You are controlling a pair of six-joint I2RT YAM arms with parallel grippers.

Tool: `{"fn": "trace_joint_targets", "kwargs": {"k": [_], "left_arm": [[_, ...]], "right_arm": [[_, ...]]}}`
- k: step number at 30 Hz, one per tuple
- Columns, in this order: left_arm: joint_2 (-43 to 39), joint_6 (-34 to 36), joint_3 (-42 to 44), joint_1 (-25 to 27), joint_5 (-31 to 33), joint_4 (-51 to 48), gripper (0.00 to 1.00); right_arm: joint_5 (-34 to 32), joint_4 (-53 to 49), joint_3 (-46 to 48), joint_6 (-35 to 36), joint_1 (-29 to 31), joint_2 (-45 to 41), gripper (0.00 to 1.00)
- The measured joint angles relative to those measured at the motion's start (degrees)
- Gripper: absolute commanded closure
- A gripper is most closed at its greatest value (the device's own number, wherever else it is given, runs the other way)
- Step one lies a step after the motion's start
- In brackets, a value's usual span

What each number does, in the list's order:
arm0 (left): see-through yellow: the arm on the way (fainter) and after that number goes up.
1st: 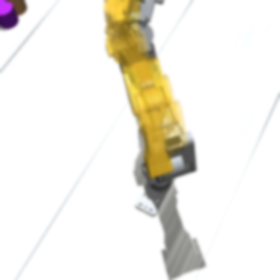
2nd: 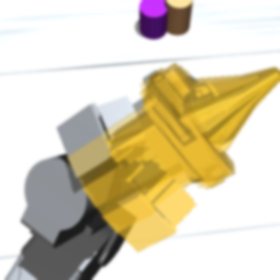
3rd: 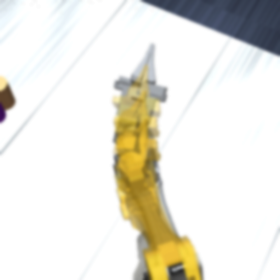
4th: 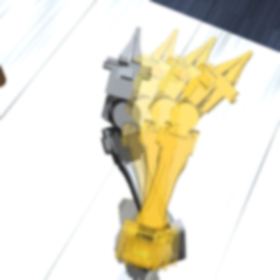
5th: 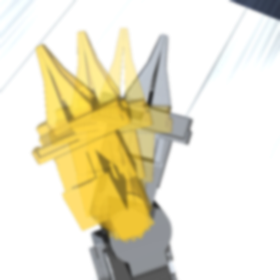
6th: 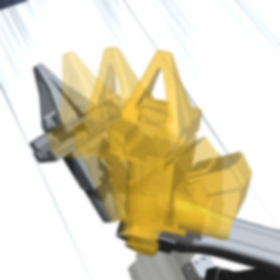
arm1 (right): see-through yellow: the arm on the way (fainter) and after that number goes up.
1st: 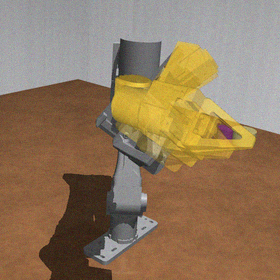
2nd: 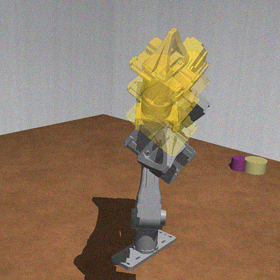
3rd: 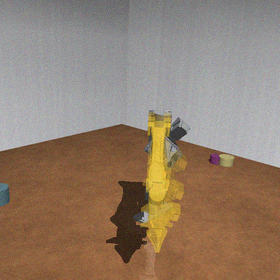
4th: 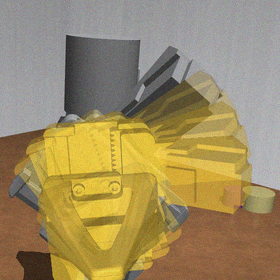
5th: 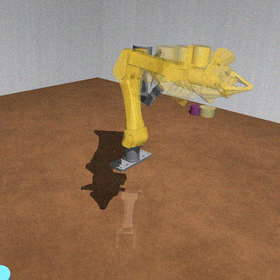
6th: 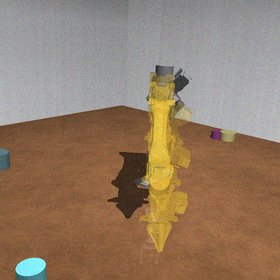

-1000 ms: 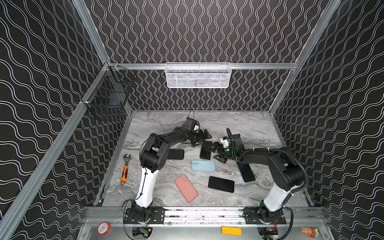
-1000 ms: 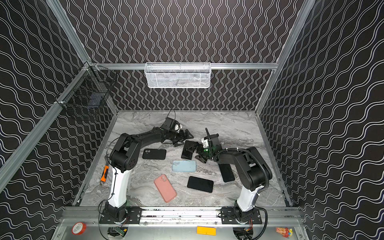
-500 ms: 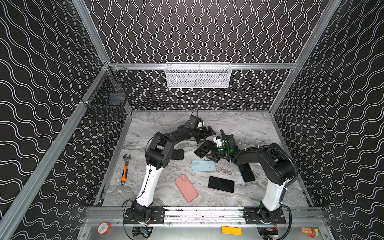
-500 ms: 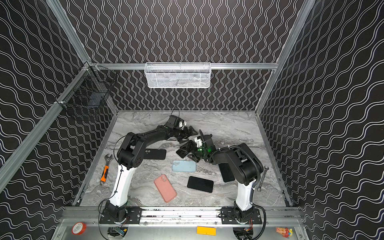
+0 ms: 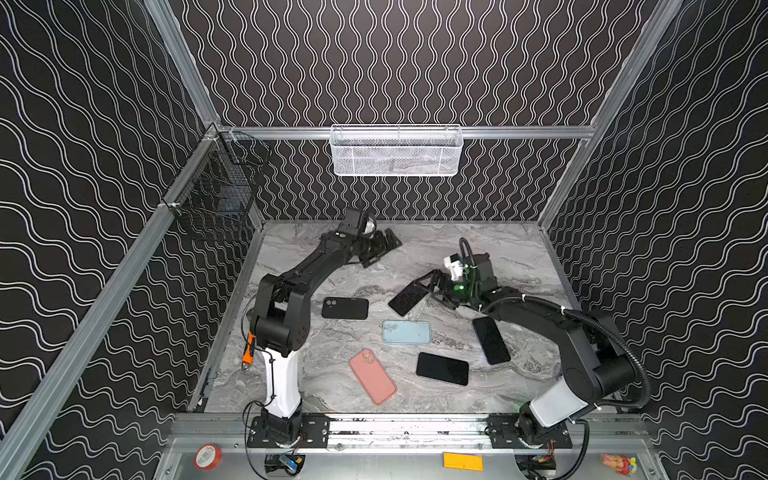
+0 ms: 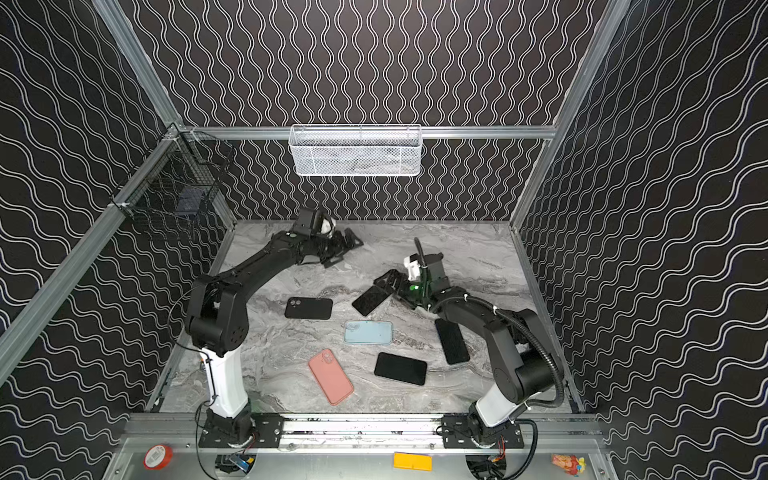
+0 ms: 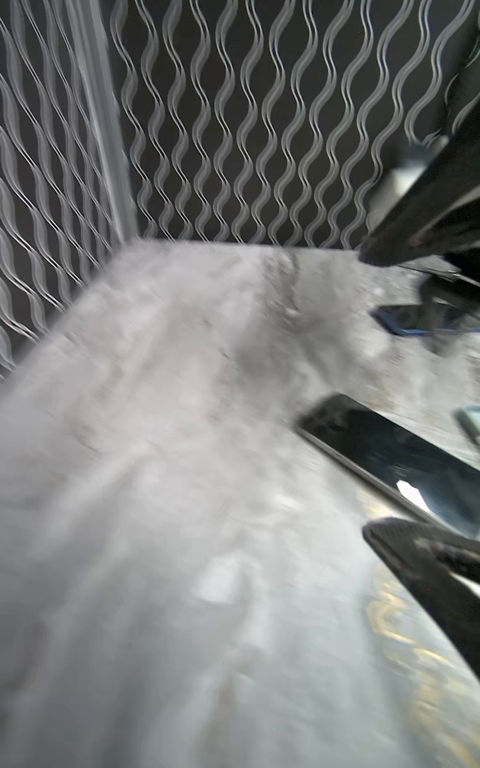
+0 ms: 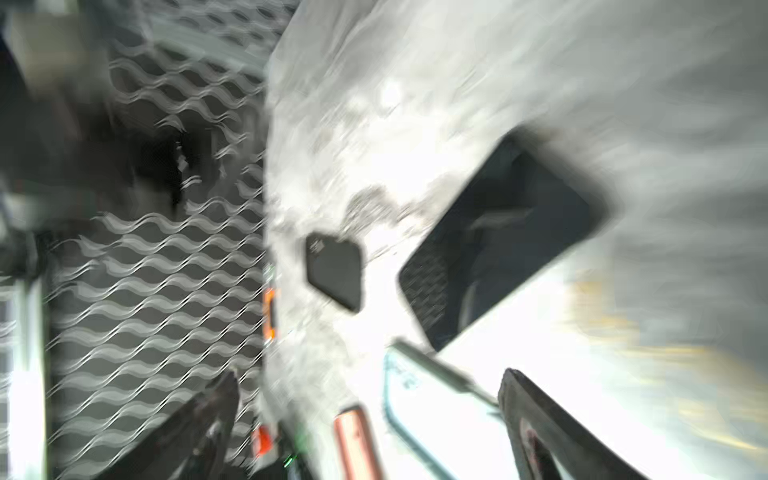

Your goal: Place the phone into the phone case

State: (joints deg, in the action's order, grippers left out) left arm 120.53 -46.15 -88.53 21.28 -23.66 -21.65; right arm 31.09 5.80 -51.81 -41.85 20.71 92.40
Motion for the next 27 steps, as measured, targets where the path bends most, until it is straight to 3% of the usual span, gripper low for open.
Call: {"fn": "trace_joint_targets", "kwargs": {"k": [6, 12, 17, 27], "left_arm": [[-8.63, -4.04, 19.76, 2.78, -2.36, -0.68, 0.01], [-9.84, -7.58, 22.51, 5.49, -3.08, 4.72, 0.01], [-8.11, -10.88, 25.29, 6.01, -3.37, 10.58, 0.01], [-4.09, -13.86, 25.11, 7.23, -3.56, 16.46, 0.02]], "right_arm": [[0.33, -7.93, -8.76, 6.01, -5.40, 6.01, 0.00], [3.21, -10.73, -19.69, 9.42, -5.81, 17.11, 0.00], [5.62, -12.20, -22.73, 9.62, -5.88, 23.58, 0.00], [9.77, -10.75, -23.82, 9.46, -5.40, 27.10, 0.00]]}}
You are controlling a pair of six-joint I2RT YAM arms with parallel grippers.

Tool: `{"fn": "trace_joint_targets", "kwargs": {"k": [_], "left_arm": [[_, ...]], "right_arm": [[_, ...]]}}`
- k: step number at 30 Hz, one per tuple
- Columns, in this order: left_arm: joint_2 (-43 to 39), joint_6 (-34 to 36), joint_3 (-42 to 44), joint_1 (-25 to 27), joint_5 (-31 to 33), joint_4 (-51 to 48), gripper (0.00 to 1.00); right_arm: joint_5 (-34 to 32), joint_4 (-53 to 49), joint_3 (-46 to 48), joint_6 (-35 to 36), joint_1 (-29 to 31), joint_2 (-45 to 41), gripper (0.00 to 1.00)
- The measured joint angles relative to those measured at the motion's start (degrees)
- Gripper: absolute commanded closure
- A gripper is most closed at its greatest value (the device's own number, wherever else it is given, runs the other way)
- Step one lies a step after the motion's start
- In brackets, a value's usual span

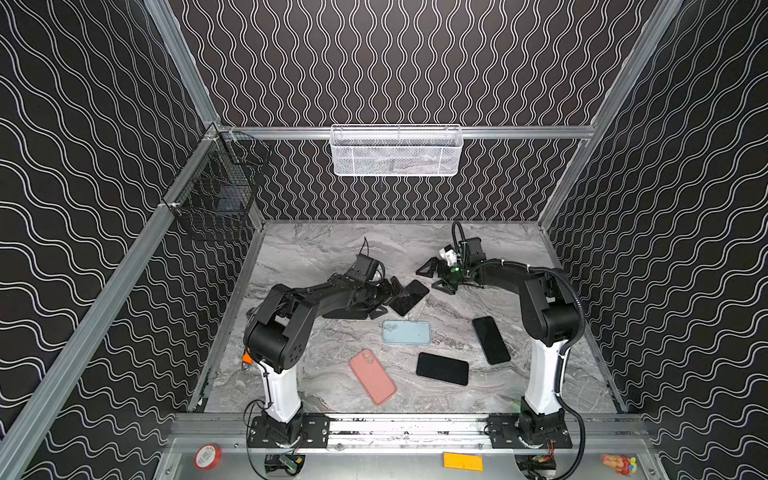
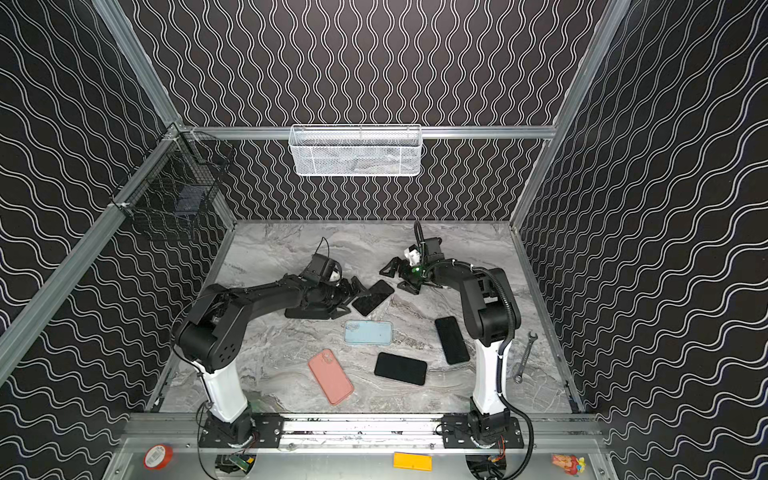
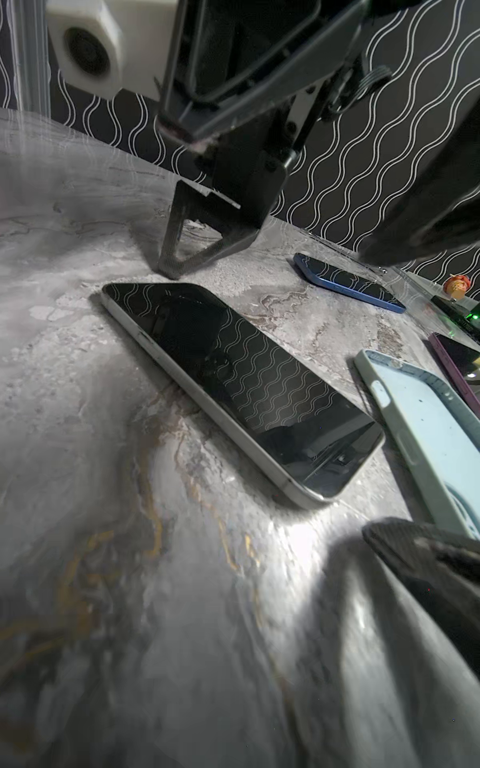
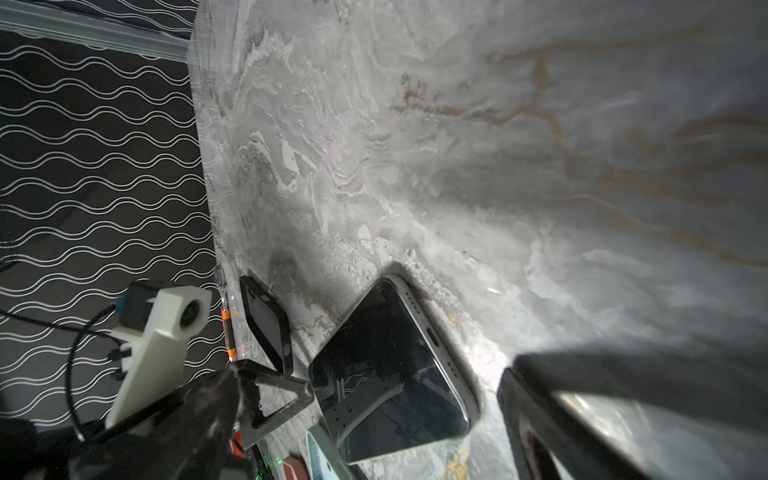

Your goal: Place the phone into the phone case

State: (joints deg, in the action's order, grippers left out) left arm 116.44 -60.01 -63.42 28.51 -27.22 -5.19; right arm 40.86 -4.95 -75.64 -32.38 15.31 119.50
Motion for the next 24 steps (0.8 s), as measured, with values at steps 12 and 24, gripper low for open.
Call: {"fn": "trace_joint_targets", "kwargs": {"k": [12, 24], "left_arm": [[2.03, -2.75, 0.90, 0.15, -0.22, 7.41, 0.02], [0.59, -4.26, 4.15, 0.11, 2.51, 13.31, 0.30]], "right_arm": [[2.27, 6.49, 6.86, -0.70, 1.46, -2.75, 0.00], [3.21, 7.76, 12.31, -2.62, 1.62, -6.01, 0.00]]}}
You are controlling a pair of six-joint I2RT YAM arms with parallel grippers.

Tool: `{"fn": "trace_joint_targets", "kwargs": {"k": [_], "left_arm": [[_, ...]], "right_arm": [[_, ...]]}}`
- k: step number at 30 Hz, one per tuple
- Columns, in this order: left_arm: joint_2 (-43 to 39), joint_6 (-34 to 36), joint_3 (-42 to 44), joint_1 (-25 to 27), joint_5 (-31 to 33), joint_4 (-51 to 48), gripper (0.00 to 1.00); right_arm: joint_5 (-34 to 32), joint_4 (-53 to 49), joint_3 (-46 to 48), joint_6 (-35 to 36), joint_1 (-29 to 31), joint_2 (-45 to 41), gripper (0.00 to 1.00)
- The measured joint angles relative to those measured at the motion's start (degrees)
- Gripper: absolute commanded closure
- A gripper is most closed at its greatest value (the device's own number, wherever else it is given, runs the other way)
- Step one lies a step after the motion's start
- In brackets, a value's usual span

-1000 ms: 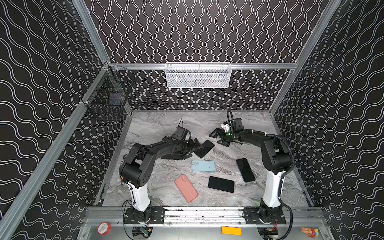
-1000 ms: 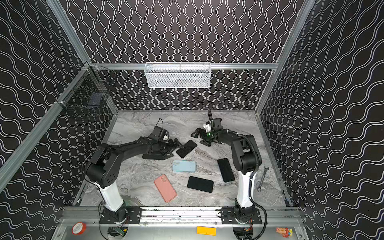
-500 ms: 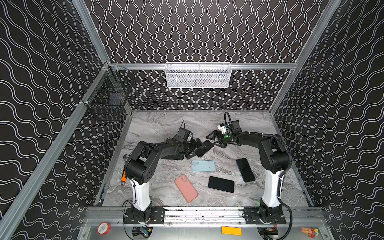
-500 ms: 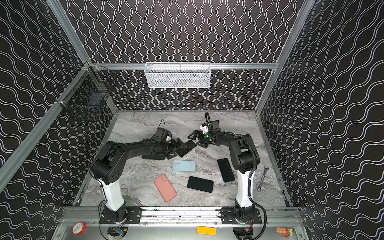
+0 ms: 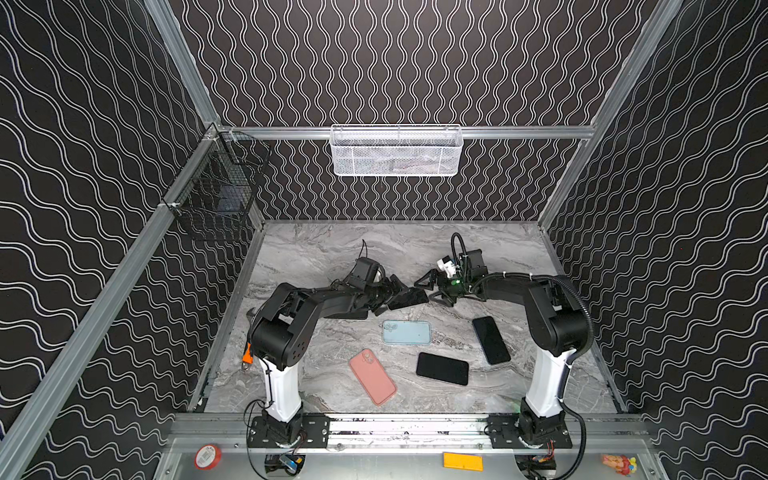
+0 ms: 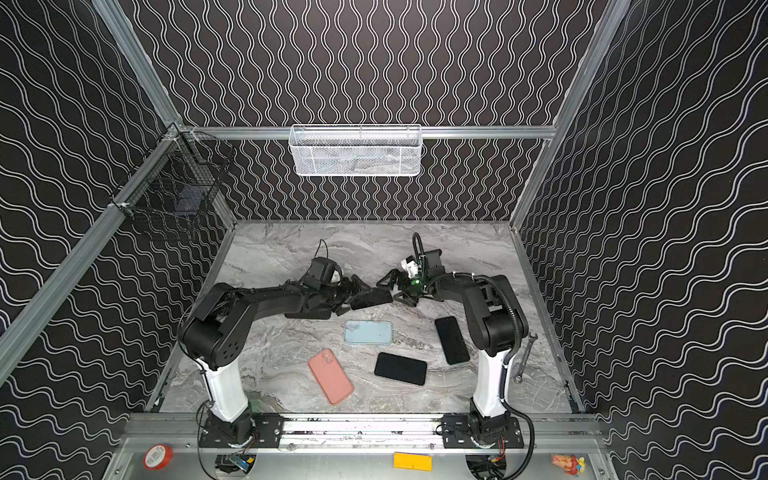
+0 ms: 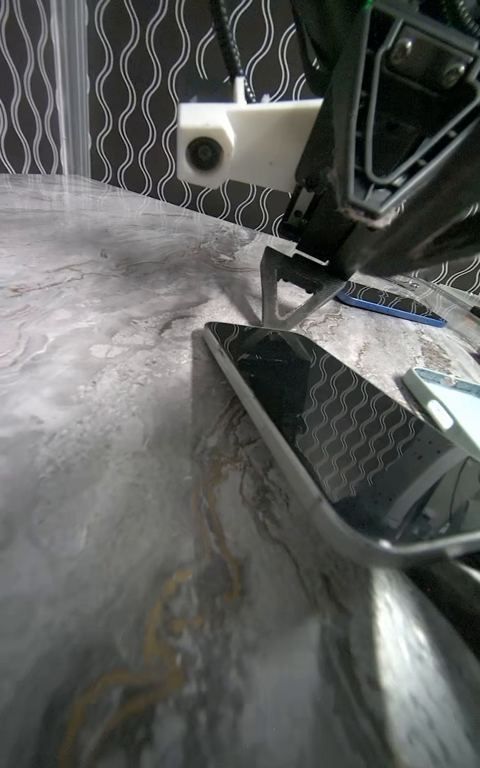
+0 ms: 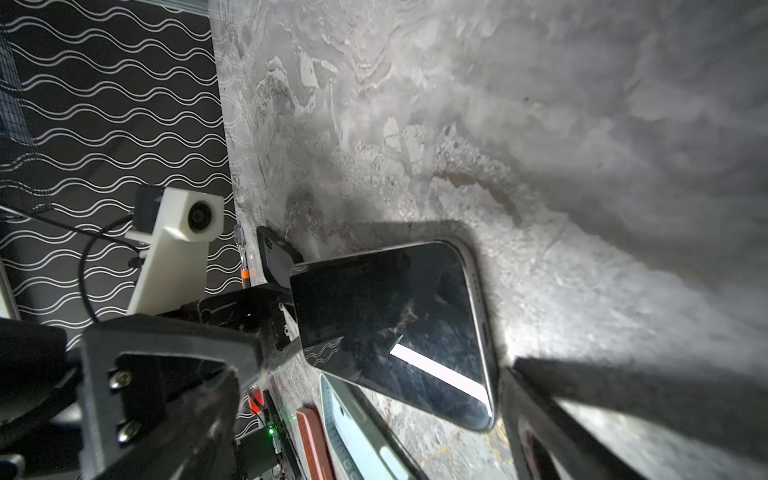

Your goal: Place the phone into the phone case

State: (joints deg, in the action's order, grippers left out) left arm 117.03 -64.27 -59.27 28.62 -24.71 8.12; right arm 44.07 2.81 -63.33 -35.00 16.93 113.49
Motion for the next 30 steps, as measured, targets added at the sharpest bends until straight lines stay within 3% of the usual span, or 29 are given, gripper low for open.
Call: {"fn": "trace_joint_targets", "kwargs": {"k": [26, 30], "left_arm": [[-2.43, 1.70, -0.04, 0.22, -0.85, 2.54, 0.98], [-2.49, 1.81, -0.04, 0.22, -0.87, 2.34, 1.00]], "right_arm": [[2.08, 4.79, 0.92, -1.62, 0.35, 1.49, 0.01], [2.12, 4.92, 1.01, -1.60, 0.33, 1.18, 0.01]]}}
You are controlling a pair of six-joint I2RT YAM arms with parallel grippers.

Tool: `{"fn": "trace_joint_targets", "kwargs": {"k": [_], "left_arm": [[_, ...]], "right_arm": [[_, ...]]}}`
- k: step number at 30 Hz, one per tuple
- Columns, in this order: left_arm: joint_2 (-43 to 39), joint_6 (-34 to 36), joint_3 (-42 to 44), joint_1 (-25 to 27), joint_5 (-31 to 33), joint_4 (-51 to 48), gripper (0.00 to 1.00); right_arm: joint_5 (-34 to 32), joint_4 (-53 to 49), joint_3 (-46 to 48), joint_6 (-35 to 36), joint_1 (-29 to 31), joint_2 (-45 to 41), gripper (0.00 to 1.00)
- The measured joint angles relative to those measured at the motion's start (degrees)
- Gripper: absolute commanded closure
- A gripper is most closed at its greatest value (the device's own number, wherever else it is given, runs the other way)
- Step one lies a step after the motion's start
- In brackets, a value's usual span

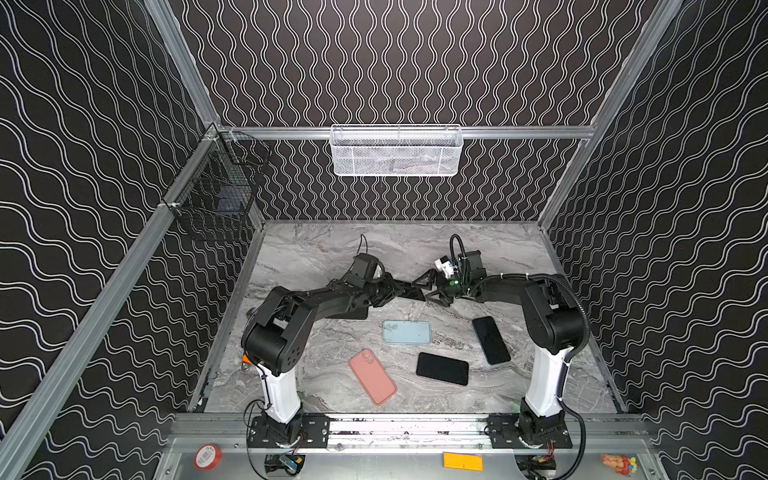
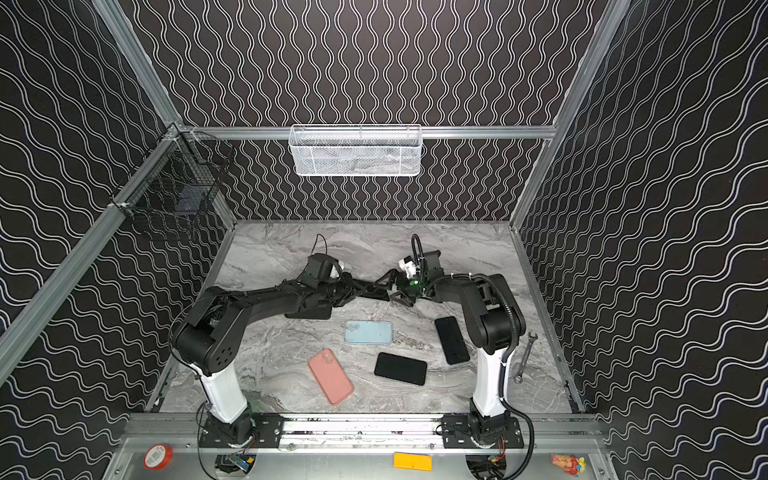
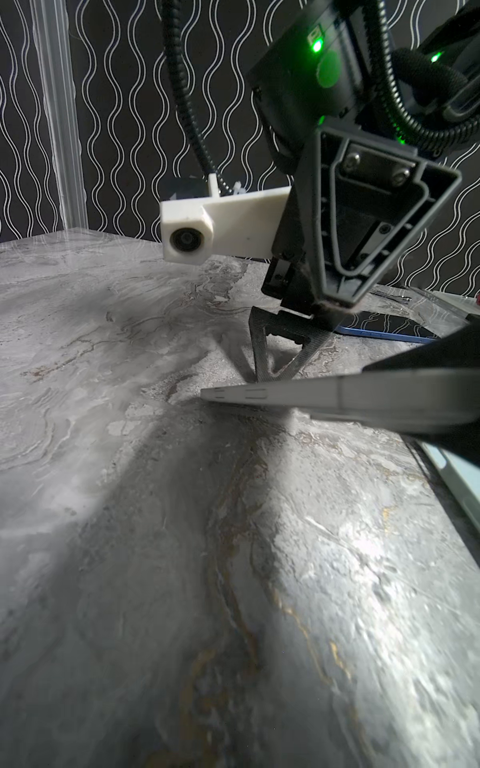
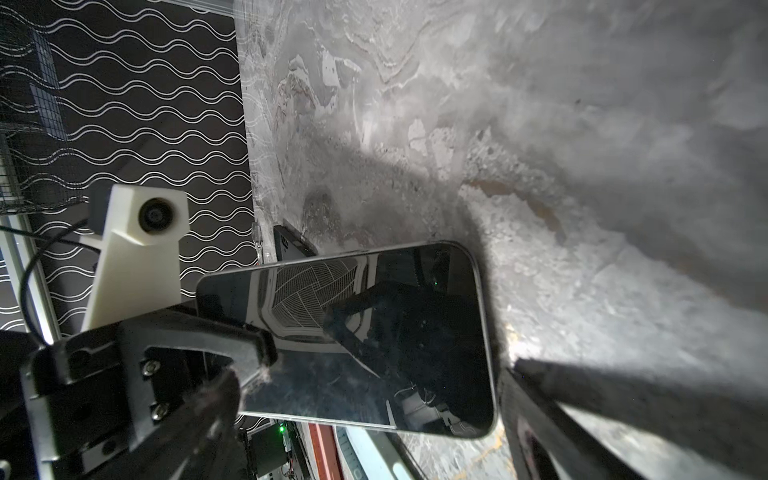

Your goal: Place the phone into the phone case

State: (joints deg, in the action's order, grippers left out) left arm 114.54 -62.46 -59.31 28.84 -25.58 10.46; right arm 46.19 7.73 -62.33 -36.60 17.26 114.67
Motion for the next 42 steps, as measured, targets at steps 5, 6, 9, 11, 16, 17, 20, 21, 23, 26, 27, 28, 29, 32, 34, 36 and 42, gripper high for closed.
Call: {"fn": "trace_joint_targets", "kwargs": {"k": [5, 6, 9, 11, 16, 17, 20, 21, 23, 26, 27, 28, 29, 32, 34, 36, 42], "left_arm": [[-1.53, 1.62, -2.01, -0.20, -0.13, -4.31, 1.00], [-1.97, 2.56, -3.19, -0.26, -0.17, -5.68, 1.00], [-3.21, 6.16, -8.35, -0.68, -1.44, -9.33, 1.00], [-4.22, 9.42, -12.52, -1.11, -2.78, -12.31, 1.00], [-7.30, 16.50, -19.58, -2.01, -6.91, -17.70, 1.00], [-7.87, 17.16, -20.02, -2.27, -7.78, -18.03, 1.00], [-10.32, 18.08, -20.04, -3.80, -10.75, -18.86, 1.00], [-11.21, 18.03, -19.71, -4.31, -11.56, -18.88, 1.00], [-13.03, 17.97, -18.99, -5.09, -13.49, -18.75, 1.00], [-14.95, 17.51, -18.10, -5.66, -16.44, -17.73, 1.00], [-15.32, 17.14, -17.79, -5.64, -17.57, -17.09, 1.00], [-15.65, 15.93, -17.25, -5.64, -18.99, -16.04, 1.00], [-15.91, 15.39, -16.70, -5.62, -20.06, -15.08, 1.00], [-16.65, 11.89, -14.60, -5.57, -22.86, -11.76, 1.00], [-17.09, 9.46, -13.40, -5.29, -24.15, -9.42, 1.00], [-17.46, 7.54, -12.52, -5.01, -24.79, -7.15, 1.00], [-18.27, 2.47, -10.82, -3.41, -25.83, -1.84, 1.00]], "right_arm": [[-3.54, -7.45, -0.57, 1.18, -1.01, -4.57, 0.00], [-4.22, -9.16, -0.96, 1.68, -1.29, -6.16, 0.00], [-7.65, -13.90, -3.72, 4.17, -1.99, -13.11, 0.01], [-10.45, -16.63, -5.03, 5.77, -2.27, -17.70, 0.00], [-16.33, -22.77, -4.74, 8.83, -3.45, -28.92, 0.00], [-16.61, -23.65, -4.61, 9.27, -3.82, -30.71, 0.00], [-14.78, -24.48, -2.73, 10.27, -6.25, -36.39, 0.00], [-13.25, -24.41, -1.51, 10.21, -7.41, -38.14, 0.01], [-9.92, -23.74, 0.90, 9.55, -9.25, -40.89, 0.02], [-3.50, -20.79, 4.72, 7.13, -9.99, -43.93, 0.05], [-1.29, -19.06, 6.08, 6.32, -10.08, -44.57, 0.06], [0.55, -17.51, 7.19, 5.29, -10.10, -44.92, 0.07], [2.12, -15.89, 8.15, 3.87, -10.19, -45.11, 0.08], [6.12, -9.57, 10.58, -0.35, -10.16, -45.33, 0.09], [8.07, -4.48, 11.96, -4.00, -9.86, -45.42, 0.09], [8.94, -0.39, 12.52, -6.73, -9.62, -45.13, 0.10], [9.42, 9.86, 12.74, -13.81, -7.37, -41.40, 0.15]]}}
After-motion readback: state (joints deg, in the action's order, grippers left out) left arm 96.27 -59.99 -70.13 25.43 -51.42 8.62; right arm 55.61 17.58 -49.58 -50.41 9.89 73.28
